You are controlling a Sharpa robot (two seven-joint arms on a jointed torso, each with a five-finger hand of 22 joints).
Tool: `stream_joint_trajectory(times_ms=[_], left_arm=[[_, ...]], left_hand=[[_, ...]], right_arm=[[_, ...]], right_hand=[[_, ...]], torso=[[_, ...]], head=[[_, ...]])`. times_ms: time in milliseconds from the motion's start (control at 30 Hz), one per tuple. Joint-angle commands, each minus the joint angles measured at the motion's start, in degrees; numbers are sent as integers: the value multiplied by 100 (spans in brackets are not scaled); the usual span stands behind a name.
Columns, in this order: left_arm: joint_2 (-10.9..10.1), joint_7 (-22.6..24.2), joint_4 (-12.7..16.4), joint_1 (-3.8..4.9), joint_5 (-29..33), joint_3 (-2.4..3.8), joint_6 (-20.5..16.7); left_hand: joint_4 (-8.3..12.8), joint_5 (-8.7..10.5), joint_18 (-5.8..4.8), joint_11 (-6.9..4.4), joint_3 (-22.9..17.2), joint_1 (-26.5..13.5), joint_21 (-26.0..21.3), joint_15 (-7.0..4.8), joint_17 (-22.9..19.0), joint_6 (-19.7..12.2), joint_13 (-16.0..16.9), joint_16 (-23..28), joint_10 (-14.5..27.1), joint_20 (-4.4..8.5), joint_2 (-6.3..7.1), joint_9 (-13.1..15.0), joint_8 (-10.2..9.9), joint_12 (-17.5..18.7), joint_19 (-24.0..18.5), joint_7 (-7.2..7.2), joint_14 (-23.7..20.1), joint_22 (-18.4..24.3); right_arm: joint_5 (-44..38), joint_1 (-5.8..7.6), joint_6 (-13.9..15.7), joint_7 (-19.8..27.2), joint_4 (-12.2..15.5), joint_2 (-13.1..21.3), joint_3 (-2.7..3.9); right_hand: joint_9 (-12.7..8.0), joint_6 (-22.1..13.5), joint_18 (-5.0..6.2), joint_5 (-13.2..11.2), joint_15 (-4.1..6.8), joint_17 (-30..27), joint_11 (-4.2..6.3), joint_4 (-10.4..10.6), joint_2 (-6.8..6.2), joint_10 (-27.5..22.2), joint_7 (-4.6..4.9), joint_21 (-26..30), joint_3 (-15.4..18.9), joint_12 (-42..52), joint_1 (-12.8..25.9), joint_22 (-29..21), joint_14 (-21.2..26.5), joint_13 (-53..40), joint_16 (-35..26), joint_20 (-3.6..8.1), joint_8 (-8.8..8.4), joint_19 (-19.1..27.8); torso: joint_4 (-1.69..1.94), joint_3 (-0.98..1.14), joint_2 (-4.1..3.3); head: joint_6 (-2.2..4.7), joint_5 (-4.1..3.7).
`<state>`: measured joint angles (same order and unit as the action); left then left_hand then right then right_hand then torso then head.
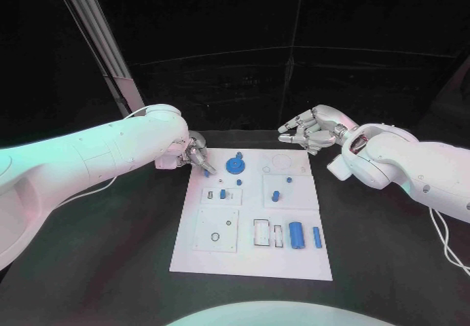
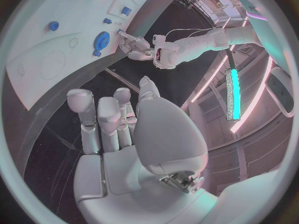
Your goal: Assemble the parts on the task board
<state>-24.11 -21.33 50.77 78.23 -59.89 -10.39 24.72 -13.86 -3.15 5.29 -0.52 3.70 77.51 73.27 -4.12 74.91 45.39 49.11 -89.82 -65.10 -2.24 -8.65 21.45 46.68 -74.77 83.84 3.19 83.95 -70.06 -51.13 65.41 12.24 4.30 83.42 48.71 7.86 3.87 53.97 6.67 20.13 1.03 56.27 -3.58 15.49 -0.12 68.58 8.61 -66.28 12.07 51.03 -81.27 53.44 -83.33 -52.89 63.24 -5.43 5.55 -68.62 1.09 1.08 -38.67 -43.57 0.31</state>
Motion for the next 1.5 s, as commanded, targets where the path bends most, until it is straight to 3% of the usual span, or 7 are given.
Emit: stream_joint_trajectory(times_ms=[33, 233, 433, 600, 867, 1133, 1500], left_arm=[[6, 84, 12, 6, 130, 1, 48], [-29, 135, 67, 6, 309, 1, 115], [-177, 131, 241, 8, 368, 2, -194], [-479, -107, 668, 44, 526, 2, -841], [-1107, -476, 1730, 82, 700, -4, -1798], [-1567, -562, 2579, 9, 596, -67, -2401], [-1900, -521, 3223, -168, 9, -135, -2864]], left_hand=[[129, -10, -66, -37, -269, 276, 20, -46, 1509, -68, -10, -18, 17, 65, -52, 7, -29, 50, -4, 0, 605, -11], [514, -19, -76, -24, -1145, 851, 27, -53, 1509, -176, -75, -18, 77, 86, 78, 13, -95, 193, -4, 19, 605, -45], [461, -5, -63, 46, -3049, 245, 16, 15, 1509, -200, -40, -18, -37, 49, 898, 190, 45, 229, -2, 37, 605, -101], [550, -10, -76, 22, -3739, -127, 18, -6, 1509, -229, -10, -18, -89, 33, 1143, 315, 185, 213, 13, 42, 605, -138], [592, 3, -86, -8, -4008, -334, 44, -9, 1509, -217, 76, -18, -179, 38, 1238, 387, 284, 168, 37, 39, 605, -188], [646, 4, -90, -23, -4165, -411, 58, -20, 1509, -212, 94, -18, -212, 47, 1325, 416, 327, 162, 51, 23, 605, -213], [668, 5, -93, -40, -4266, -494, 65, -31, 1509, -166, 133, -18, -281, 54, 1419, 425, 364, 146, 60, 2, 605, -230]], right_arm=[[-7, 10, -38, 24, 4, -6, 3], [-7, 10, -58, 18, -1, -9, 3], [-7, 10, -70, 11, -5, -4, 3], [-7, 11, -63, -12, 6, 21, 3], [-7, 11, -65, -19, -9, 29, 3], [-7, 11, -62, 6, -31, 14, 2], [-7, 9, 54, 82, -57, -10, 0]], right_hand=[[8, -42, 86, 28, -15, 6, 5, 2, 60, -22, 2, 25, 40, 35, -3, 0, -44, -2, -31, 0, 35, -3], [8, -42, 86, 49, -15, 9, 6, 3, 68, -24, 2, 26, 41, 36, -12, 1, -45, 1, -32, 1, 36, -5], [8, -42, 86, 61, -14, 10, 6, 3, 71, -23, 2, 27, 42, 39, -16, 0, -45, -1, -34, 1, 38, -6], [8, -43, 88, 104, -14, 7, 7, 5, 78, -32, 1, 36, 47, 32, -27, -8, -45, 12, -43, 2, 41, -3], [8, -43, 88, 116, -14, -1, 7, 7, 77, -36, 1, 39, 51, 27, -27, -12, -43, 18, -52, 2, 42, -1], [8, -43, 88, 116, -14, -1, 7, 7, 77, -36, 1, 39, 51, 27, -27, -12, -43, 18, -52, 2, 42, -1], [8, -43, 90, 136, -14, -9, 7, 10, 76, -46, 1, 47, 57, 14, -27, -22, -41, 33, -62, 2, 44, 4]], torso=[[1, -2, -1], [3, -1, 3], [10, 2, 8], [18, 9, -1], [45, -5, 18], [71, -6, 40], [94, -15, 50]], head=[[-7, 1], [-20, 6], [-23, 8], [12, 18], [-19, 56], [-56, 92], [-74, 100]])
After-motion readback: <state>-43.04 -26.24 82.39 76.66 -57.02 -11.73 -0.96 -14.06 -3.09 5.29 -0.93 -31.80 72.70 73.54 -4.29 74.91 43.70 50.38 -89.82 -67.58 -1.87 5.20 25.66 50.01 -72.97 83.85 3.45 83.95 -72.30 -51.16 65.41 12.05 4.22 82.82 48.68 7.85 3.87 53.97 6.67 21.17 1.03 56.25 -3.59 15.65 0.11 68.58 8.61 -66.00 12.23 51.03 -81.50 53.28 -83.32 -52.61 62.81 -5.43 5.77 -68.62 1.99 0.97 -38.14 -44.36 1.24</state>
